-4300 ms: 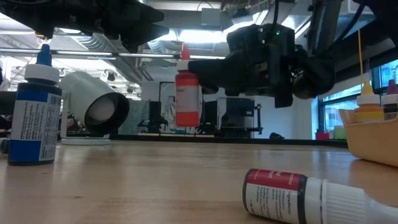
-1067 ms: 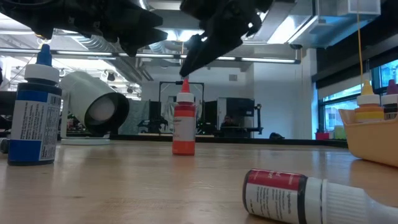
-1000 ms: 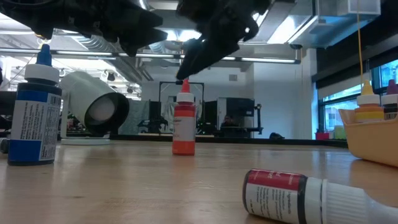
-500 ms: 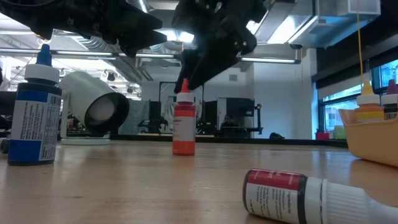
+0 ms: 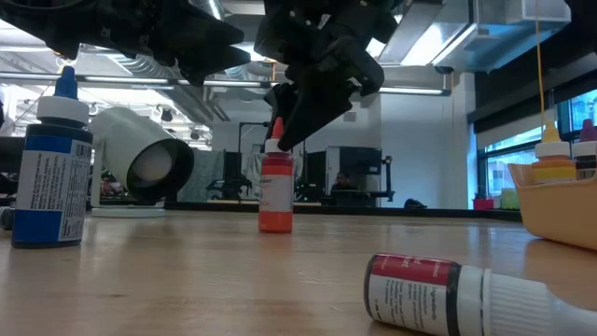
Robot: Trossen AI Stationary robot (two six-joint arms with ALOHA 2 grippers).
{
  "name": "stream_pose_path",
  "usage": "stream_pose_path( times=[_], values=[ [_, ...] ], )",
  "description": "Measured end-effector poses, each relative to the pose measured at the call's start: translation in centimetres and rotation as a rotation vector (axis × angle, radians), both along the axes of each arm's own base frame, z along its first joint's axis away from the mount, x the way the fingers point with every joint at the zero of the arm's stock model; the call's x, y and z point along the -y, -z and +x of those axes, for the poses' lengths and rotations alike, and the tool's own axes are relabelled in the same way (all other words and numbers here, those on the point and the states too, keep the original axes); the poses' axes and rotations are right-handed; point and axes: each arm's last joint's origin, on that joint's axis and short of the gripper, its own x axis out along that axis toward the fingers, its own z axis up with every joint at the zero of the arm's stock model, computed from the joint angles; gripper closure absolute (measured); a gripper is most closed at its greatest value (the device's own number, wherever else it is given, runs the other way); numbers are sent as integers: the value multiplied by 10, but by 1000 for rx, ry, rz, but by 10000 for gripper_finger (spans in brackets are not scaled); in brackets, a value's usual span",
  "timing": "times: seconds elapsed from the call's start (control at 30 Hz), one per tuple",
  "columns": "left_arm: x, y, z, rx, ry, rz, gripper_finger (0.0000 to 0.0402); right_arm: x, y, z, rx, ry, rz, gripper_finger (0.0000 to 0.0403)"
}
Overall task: Pick & Place food coloring
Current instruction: Put the large orange food coloring bottle into the yellow bin
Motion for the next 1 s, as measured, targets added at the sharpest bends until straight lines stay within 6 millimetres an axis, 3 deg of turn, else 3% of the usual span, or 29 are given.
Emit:
stream_pose_path(
  times=[0.3, 0.5, 0.73, 1.0],
  values=[
    [0, 0, 0, 0, 0, 1, 194, -1, 0, 0, 1, 9, -24, 282],
    [0, 0, 0, 0, 0, 1, 194, -7, -15, -8, 14, 13, -30, 283],
    [0, 0, 0, 0, 0, 1, 194, -38, -72, -55, -59, 50, 69, 283],
    [0, 0, 0, 0, 0, 1, 194, -71, -130, -133, -96, 277, 41, 283]
  ],
)
